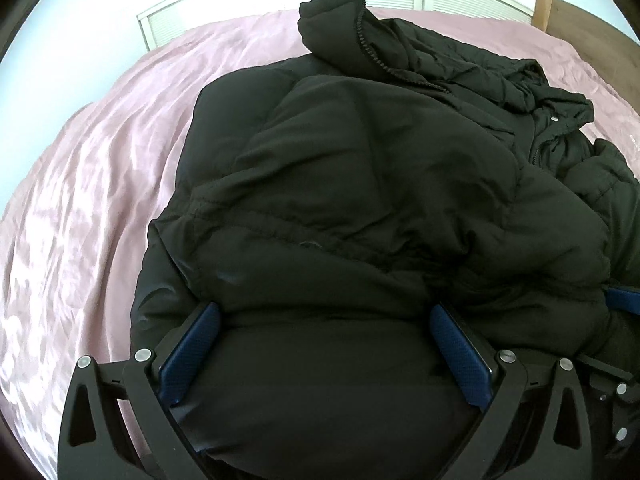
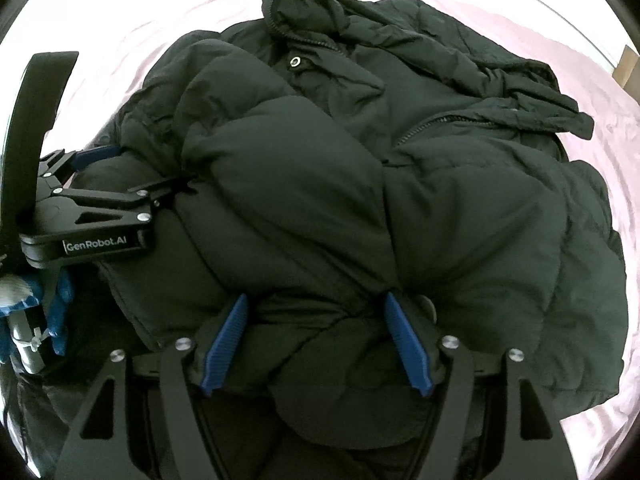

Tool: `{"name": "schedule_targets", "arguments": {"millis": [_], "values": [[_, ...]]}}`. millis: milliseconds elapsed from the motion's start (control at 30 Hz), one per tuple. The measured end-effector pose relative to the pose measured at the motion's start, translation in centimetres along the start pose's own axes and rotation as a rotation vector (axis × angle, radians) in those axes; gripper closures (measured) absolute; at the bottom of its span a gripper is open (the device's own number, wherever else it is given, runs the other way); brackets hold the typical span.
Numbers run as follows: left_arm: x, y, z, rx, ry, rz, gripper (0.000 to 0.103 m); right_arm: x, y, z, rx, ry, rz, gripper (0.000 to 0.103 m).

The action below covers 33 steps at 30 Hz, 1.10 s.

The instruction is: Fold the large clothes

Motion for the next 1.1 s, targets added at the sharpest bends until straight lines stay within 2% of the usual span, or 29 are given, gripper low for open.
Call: {"name": "schedule_targets", "arguments": {"millis": [367, 1100], "values": [[0.1, 0.2, 0.1, 0.004, -0.007, -0.008, 0.001, -0.5, 0.3, -0.2, 0.028, -0.004, -0.005, 0.03], [0.1, 0.2, 0.0, -0.002, -0.016, -0.016, 0.001, 0.1, -1.0, -0.1, -0.058, -0.071, 0.004, 0.029]]}}
Point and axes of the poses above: each gripper's, at about its wrist camera, not at the fingertips, and y roughly the way its jaws point, z to its right, x to its underside, the point moved 10 cm from there along y, roughly the way its jaws point, and after that the axes turned 7 degrees about -z, right-handed, at the moved point
